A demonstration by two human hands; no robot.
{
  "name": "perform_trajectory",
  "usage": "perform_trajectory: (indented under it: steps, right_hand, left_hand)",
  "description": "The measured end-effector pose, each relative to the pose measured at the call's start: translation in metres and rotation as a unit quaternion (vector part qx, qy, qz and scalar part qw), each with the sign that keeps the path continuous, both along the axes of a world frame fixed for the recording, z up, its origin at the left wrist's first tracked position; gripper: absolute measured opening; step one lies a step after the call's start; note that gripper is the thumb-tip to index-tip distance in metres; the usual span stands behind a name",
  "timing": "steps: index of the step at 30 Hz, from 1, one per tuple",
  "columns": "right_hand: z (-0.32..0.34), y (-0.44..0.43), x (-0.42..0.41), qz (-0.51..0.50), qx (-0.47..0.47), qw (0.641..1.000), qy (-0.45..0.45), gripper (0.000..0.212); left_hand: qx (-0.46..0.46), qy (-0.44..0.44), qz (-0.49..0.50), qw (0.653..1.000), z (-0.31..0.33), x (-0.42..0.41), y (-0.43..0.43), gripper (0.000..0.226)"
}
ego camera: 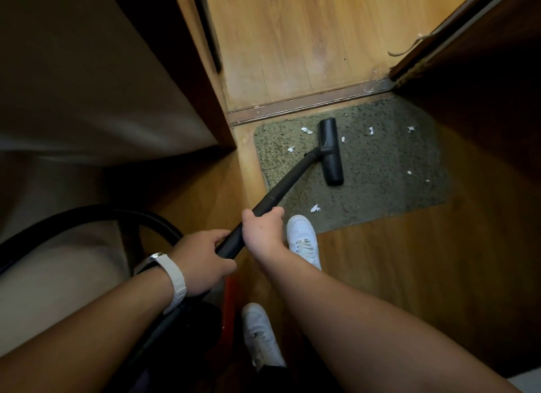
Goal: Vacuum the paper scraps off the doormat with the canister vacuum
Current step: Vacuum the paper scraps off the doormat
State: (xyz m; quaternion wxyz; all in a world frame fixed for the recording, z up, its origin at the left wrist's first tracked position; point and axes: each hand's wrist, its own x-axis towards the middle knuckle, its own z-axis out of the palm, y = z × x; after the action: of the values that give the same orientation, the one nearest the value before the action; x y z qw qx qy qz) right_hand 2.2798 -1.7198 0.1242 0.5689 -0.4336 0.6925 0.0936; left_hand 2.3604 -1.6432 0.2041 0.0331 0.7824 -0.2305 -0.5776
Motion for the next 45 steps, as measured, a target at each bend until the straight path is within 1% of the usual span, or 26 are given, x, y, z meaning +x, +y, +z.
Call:
perform_trajectory:
  steps: [3,11,15,17,20,25,30,36,40,45]
  right_hand:
    - [-0.002,0.011,0.004,0.004,0.0,1.0,-0.01,0.051]
    - [-0.008,0.038,0.017,0.005,0.007,1.0,-0.022,0.05]
    - [-0.008,0.051,0.024,0.013,0.013,0.999,-0.026,0.05]
    - [-0.007,0.057,0.027,0.017,0.011,0.999,-0.025,0.051]
    - [-0.007,0.06,0.031,0.017,0.013,0.999,-0.024,0.048]
    - [-0.005,0.066,0.036,0.015,0.002,1.0,-0.022,0.048]
    - [-0.003,0.072,0.037,0.015,0.001,1.0,-0.028,0.053]
    - [0.005,0.084,0.041,0.027,0.019,0.999,-0.036,0.058]
    - [0.011,0.094,0.046,0.026,0.035,0.998,-0.036,0.056]
    - [0.019,0.105,0.052,0.033,0.04,0.998,-0.03,0.058]
  left_hand:
    - [-0.005,-0.001,0.029,1.0,0.003,0.004,0.013,0.031]
    - [-0.004,0.014,0.08,0.997,0.009,0.015,0.045,0.03]
    - [-0.004,0.017,0.099,0.995,0.011,0.02,0.059,0.04]
    - [-0.004,0.021,0.103,0.994,0.014,0.024,0.063,0.043]
    - [0.001,0.027,0.103,0.994,0.018,0.029,0.064,0.046]
    - [0.002,0.038,0.1,0.994,0.025,0.033,0.065,0.041]
    - [-0.001,0.036,0.098,0.994,0.028,0.036,0.07,0.04]
    - [0.0,0.034,0.105,0.994,0.033,0.041,0.085,0.033]
    - [0.002,0.036,0.106,0.994,0.036,0.045,0.097,0.037]
    - [0.005,0.034,0.11,0.993,0.041,0.047,0.106,0.035]
